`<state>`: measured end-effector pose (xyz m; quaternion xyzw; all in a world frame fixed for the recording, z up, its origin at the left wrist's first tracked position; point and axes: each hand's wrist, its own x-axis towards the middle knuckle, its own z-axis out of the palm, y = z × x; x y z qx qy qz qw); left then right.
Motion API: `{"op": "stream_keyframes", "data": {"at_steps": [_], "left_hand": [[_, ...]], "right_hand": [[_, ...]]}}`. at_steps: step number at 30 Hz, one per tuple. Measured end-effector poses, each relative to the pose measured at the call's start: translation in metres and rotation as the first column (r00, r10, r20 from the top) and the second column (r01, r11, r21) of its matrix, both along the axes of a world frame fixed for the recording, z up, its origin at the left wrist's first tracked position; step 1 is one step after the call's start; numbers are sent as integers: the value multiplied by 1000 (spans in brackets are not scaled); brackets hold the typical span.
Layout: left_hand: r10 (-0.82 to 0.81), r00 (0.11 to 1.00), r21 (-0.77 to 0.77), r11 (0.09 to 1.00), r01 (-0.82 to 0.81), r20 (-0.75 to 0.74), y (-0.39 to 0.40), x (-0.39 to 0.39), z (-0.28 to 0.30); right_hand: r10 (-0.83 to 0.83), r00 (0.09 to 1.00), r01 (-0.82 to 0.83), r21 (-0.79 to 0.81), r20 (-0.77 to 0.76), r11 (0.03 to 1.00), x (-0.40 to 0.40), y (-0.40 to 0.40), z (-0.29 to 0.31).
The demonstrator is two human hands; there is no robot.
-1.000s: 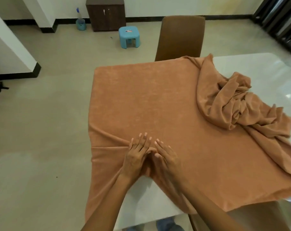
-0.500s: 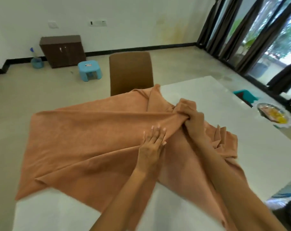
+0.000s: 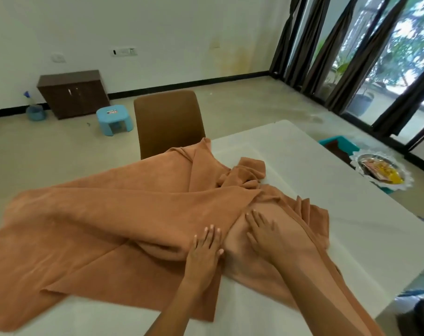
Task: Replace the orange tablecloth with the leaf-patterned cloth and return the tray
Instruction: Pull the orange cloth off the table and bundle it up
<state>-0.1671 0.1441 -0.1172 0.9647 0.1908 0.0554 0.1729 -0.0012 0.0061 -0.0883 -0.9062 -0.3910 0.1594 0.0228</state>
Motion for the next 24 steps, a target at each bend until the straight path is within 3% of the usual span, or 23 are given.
{"op": "stream_keyframes", "data": {"at_steps": [4,9,15,24], "left_hand": [[40,999,34,999,-41,26,-2,-23,3],[246,965,10,969,-248,92,31,-74,5],[522,849,-21,852,-522,81,98,-147,9],[667,737,7,741,-672,104,188,-236,-26]], "right_hand": [[-43,994,7,355,95,935,-18,36,9],[11,981,-103,471,193,876,-62,123,11],[272,958,-286,371,91,883,-146,225,-4],[530,848,-522,211,19,826,-230,351,-33]]}}
